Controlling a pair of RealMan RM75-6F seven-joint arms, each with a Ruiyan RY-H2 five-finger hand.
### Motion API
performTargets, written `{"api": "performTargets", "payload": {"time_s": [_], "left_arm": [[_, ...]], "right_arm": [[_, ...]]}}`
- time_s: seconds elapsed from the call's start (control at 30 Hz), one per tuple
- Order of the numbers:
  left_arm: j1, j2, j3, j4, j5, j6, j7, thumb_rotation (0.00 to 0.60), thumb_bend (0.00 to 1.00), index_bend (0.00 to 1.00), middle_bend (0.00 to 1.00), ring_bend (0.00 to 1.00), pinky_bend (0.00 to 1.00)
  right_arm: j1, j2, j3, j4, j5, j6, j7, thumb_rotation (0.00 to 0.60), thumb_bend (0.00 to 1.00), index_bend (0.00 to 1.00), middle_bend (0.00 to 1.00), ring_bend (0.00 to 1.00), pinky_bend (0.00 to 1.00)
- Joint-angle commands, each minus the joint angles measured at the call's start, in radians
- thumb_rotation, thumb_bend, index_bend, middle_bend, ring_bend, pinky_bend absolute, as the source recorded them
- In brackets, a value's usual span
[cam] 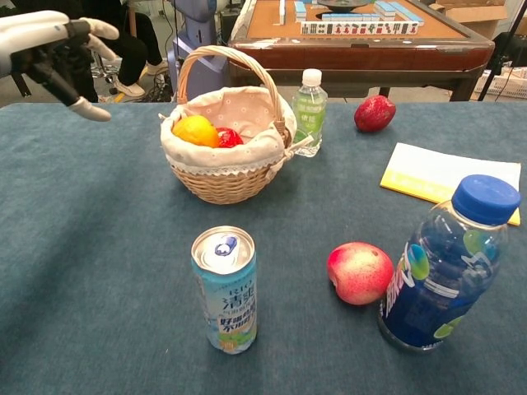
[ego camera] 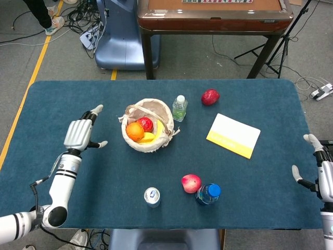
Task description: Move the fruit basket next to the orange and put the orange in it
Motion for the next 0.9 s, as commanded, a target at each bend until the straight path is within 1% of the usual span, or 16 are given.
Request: {"api": "performTargets", "payload": {"time_s": [0.03, 0.17, 0.23, 0.3, 0.4, 0.57, 0.7, 0.8, 0.9], "left_arm": [[0.060, 0.050, 0.053, -0.018, 0.053, 0.023, -0.038, 0.600, 0.07, 0.07, 0.15, 0.16, 0.36], [0.141, 0.099, 0.104, -0.028, 0.138, 0.080, -0.104, 0.600, 0.07, 0.09, 0.15, 0.16, 0.35], [0.184, 0.123, 0.130, -0.035, 0.192, 0.118, -0.140, 0.600, 0.07, 0.10, 0.15, 0.16, 0.35], [0.226, 0.144, 0.160, -0.041, 0.253, 0.157, -0.172, 0.600, 0.07, 0.12, 0.15, 0.16, 0.34], [0.282, 0.168, 0.204, -0.047, 0.336, 0.209, -0.211, 0.600, 0.07, 0.14, 0.15, 0.16, 0.33], [0.369, 0.197, 0.273, -0.059, 0.454, 0.290, -0.245, 0.600, 0.07, 0.15, 0.15, 0.16, 0.32], [0.430, 0.209, 0.308, -0.075, 0.521, 0.356, -0.253, 0.600, 0.07, 0.15, 0.15, 0.16, 0.31], [0.468, 0.211, 0.325, -0.078, 0.565, 0.401, -0.240, 0.600, 0.07, 0.15, 0.15, 0.16, 0.30], [0.493, 0.209, 0.333, -0.083, 0.582, 0.417, -0.223, 0.600, 0.07, 0.15, 0.15, 0.16, 0.30]], "right_arm": [[0.001, 0.001, -0.008, 0.007, -0.011, -0.010, 0.006, 0.600, 0.38, 0.04, 0.15, 0.12, 0.29], [0.010, 0.020, -0.039, 0.034, -0.068, -0.053, 0.059, 0.600, 0.38, 0.04, 0.15, 0.12, 0.29], [0.019, 0.040, -0.060, 0.048, -0.107, -0.087, 0.113, 0.600, 0.38, 0.04, 0.15, 0.12, 0.29], [0.026, 0.049, -0.078, 0.075, -0.152, -0.101, 0.136, 0.600, 0.38, 0.05, 0.14, 0.12, 0.29], [0.030, 0.042, -0.094, 0.113, -0.197, -0.095, 0.098, 0.600, 0.38, 0.05, 0.14, 0.12, 0.29], [0.026, 0.012, -0.104, 0.139, -0.230, -0.062, 0.018, 0.600, 0.38, 0.06, 0.14, 0.12, 0.29], [0.017, -0.008, -0.104, 0.147, -0.242, -0.028, -0.002, 0.600, 0.38, 0.07, 0.14, 0.12, 0.29], [0.008, -0.018, -0.103, 0.149, -0.248, -0.001, -0.013, 0.600, 0.38, 0.07, 0.14, 0.12, 0.29], [-0.001, -0.025, -0.102, 0.147, -0.245, 0.018, -0.017, 0.600, 0.38, 0.07, 0.14, 0.12, 0.29]]}}
